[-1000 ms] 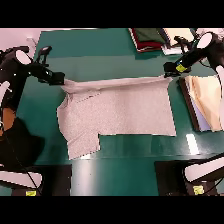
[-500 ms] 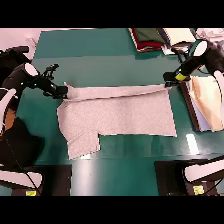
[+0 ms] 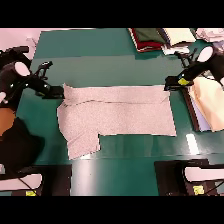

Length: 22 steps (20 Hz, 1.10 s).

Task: Fold the shirts.

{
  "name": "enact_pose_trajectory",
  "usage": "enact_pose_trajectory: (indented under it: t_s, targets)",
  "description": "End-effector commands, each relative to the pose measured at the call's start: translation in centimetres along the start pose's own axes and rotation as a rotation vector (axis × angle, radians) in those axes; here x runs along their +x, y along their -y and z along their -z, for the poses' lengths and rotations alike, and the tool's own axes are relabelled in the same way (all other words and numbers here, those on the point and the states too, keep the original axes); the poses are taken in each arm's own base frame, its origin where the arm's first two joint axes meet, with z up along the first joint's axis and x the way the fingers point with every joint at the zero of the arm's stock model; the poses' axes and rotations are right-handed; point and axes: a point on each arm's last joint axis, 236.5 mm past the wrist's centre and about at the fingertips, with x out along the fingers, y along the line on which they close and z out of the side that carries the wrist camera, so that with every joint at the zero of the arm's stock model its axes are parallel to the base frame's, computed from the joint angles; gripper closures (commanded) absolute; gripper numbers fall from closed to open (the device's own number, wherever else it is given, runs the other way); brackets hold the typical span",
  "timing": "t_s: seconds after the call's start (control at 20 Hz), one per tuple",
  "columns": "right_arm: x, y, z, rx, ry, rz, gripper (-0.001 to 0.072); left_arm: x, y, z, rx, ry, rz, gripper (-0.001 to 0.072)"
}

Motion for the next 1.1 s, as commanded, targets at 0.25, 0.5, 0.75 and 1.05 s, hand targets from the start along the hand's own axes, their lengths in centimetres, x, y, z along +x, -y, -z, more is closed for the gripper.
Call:
enact_pose_trajectory:
  t_s: [0.25,0.5,0.75,1.05]
  targets:
    - [-4.8,-1.5,5.1,-0.018,0.16,0.003,0.0276,1.9,1.2,16.5,-0.144,-0.173,0.038,0.0232]
    - [-6.4,-1.8,5.6,-0.027,0.234,0.008,0.0276,5.3,3.5,18.9,-0.268,-0.171,0.164,0.0232]
    - [-7.4,-2.0,5.8,-0.033,0.267,0.009,0.0277,5.9,5.5,16.5,-0.318,-0.055,0.272,0.0239]
    - [-6.4,1.9,10.1,0.092,0.137,0.03,0.0277,2.8,5.5,13.7,-0.198,-0.028,0.248,0.0688]
